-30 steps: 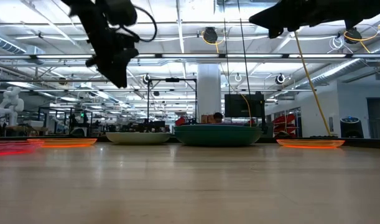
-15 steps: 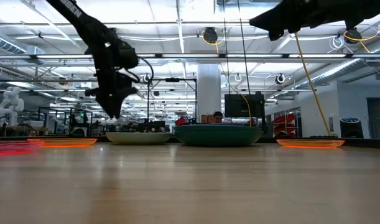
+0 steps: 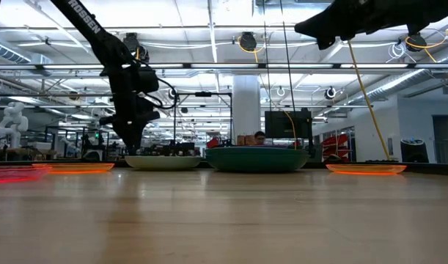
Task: Stack plastic plates
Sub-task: Stack the light blue plate on the violet plate
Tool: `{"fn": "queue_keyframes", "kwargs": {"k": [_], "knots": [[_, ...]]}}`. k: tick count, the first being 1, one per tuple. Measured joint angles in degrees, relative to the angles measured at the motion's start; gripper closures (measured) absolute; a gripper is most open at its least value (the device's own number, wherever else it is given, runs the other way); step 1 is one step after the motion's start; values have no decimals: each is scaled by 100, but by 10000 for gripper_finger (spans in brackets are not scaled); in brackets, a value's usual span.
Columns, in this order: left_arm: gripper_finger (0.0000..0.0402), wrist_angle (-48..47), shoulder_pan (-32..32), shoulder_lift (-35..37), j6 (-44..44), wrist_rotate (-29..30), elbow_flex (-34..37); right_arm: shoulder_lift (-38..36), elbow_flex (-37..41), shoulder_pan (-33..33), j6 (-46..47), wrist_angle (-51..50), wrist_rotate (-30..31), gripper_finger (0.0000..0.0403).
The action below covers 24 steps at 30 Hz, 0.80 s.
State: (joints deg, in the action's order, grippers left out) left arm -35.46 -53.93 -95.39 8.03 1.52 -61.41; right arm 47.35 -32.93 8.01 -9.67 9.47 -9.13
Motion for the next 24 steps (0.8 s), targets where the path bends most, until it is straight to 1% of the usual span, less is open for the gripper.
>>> {"fn": "queue_keyframes", "kwargs": {"k": [12,13,15,18,19,21,24], "knots": [[282,-23,-4,0,-148,-19,0,0,0,0,0,-76,2,403],[288,-23,-5,0,-117,-18,0,0,0,0,0,-76,2,403],[314,-24,-5,0,-16,-17,0,0,0,0,-2,-76,2,403],[374,-24,-5,0,17,-15,0,0,0,0,-7,-77,2,403],[387,-23,-4,0,69,-15,0,0,0,0,-7,-77,2,403],[391,-21,-5,0,135,-15,0,0,0,0,-9,-77,3,403],[371,-4,-6,0,194,-13,0,0,0,0,-15,-78,3,403]]}}
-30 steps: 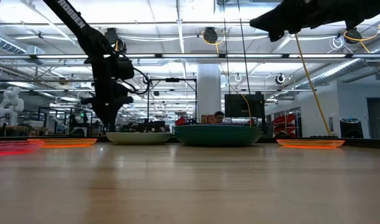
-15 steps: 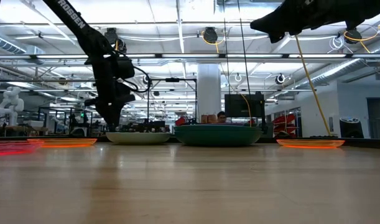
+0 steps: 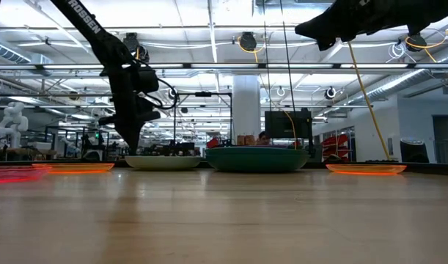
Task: Stack plastic plates
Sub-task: Stack the light blue plate on the violet plate
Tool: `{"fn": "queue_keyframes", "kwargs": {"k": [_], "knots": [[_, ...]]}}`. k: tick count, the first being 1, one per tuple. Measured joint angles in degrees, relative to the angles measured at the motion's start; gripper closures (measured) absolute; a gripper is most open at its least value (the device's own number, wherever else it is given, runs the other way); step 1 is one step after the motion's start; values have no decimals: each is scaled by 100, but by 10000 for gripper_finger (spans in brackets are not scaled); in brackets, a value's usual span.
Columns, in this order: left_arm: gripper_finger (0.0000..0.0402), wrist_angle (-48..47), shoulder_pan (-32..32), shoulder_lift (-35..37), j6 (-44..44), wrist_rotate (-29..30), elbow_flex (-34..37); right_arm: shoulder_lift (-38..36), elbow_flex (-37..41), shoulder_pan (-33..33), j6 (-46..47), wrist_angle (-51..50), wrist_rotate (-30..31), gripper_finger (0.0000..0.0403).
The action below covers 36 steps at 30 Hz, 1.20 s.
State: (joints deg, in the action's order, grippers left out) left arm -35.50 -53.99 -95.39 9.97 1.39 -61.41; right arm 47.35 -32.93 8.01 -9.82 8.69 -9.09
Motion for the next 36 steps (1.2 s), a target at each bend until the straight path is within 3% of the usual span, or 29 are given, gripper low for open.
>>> {"fn": "queue_keyframes", "kwargs": {"k": [8,14,36], "knots": [[288,104,1,0,22,4,0,0,0,0,7,-43,-1,403],[248,212,-27,0,98,7,0,2,0,0,11,-46,1,403],[238,559,-127,-811,-93,9,4,2,0,4,13,-170,1,403]]}}
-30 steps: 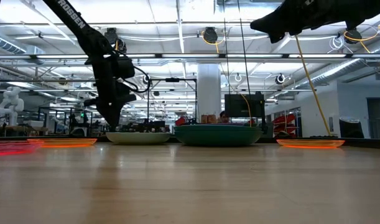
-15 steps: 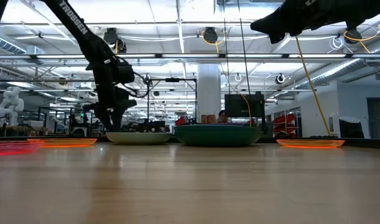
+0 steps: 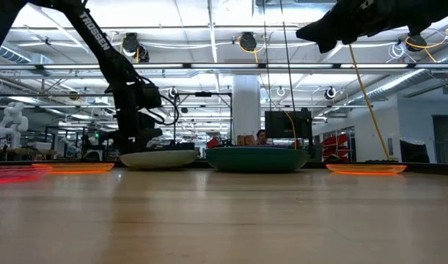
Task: Stack plastic plates
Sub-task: Stack the light blue plate on the violet plate
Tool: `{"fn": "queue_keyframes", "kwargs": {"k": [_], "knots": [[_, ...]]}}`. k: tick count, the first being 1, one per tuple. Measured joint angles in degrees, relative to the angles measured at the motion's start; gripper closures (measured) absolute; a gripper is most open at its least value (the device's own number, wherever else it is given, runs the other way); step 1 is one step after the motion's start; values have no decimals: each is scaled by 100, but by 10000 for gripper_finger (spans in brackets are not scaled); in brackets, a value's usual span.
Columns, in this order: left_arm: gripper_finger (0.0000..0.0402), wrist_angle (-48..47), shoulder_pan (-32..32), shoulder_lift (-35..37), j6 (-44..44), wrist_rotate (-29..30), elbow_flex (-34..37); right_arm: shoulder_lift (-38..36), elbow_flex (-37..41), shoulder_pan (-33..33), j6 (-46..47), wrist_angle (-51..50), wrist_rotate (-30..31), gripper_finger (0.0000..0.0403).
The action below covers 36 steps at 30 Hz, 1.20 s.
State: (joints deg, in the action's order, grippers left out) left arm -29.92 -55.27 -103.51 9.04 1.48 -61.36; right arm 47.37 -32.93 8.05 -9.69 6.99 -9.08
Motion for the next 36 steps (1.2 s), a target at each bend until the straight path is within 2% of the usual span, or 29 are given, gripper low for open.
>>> {"fn": "queue_keyframes", "kwargs": {"k": [4,14,18,22,26,36], "knots": [[250,7,18,0,-35,2,0,0,0,0,0,-4,2,403],[360,41,28,20,176,-3,-11,0,0,0,0,-50,2,403],[389,41,28,45,253,-59,-15,0,0,0,0,-93,2,403],[391,2,35,176,247,-59,-5,0,0,0,23,-182,2,403],[392,-10,37,594,236,25,0,0,0,0,132,-191,3,403],[392,-146,366,2140,-9,992,4,8,-2,0,427,-388,4,403]]}}
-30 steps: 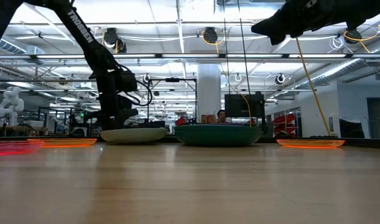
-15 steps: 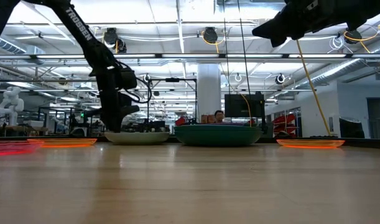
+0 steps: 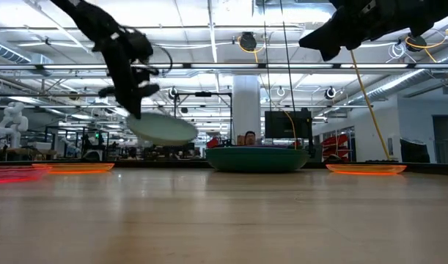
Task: Stack plastic plates
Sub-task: Stack the light blue plate on the violet plate
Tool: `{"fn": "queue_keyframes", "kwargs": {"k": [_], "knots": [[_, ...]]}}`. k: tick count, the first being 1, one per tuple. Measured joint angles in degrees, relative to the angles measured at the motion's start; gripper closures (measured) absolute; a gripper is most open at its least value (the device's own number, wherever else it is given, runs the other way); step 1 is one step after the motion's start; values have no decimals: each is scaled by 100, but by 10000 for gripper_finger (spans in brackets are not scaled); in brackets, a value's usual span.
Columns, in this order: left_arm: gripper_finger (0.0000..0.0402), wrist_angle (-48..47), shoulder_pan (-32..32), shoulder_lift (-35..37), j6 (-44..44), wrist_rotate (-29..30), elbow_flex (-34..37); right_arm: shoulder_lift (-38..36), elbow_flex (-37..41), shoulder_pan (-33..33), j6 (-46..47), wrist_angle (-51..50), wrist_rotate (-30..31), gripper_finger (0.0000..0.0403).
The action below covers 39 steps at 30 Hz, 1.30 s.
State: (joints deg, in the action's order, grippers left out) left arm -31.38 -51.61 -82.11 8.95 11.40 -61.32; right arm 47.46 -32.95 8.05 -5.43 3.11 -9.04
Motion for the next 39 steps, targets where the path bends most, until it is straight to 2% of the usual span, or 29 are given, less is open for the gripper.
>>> {"fn": "queue_keyframes", "kwargs": {"k": [7,12,18,21,26,30,34,39], "knots": [[392,9,946,921,-22,451,0,180,0,0,177,1,22,403],[392,24,1961,1008,87,658,0,400,0,-4,483,5,381,403],[392,240,3274,883,523,1818,1,735,0,-4,1301,15,1381,396],[392,533,3931,875,728,2368,-12,936,0,0,1333,235,1519,372],[392,480,4824,670,1039,3279,-6,1214,-5,-4,1299,1218,1526,320],[392,358,5311,439,1313,3866,-1,1414,-9,-83,976,1762,1536,285],[392,526,5589,178,1404,4060,3,1725,-11,-244,598,2277,1563,264],[392,711,5715,-140,1491,4093,0,1954,-140,-447,555,2504,2352,261]]}}
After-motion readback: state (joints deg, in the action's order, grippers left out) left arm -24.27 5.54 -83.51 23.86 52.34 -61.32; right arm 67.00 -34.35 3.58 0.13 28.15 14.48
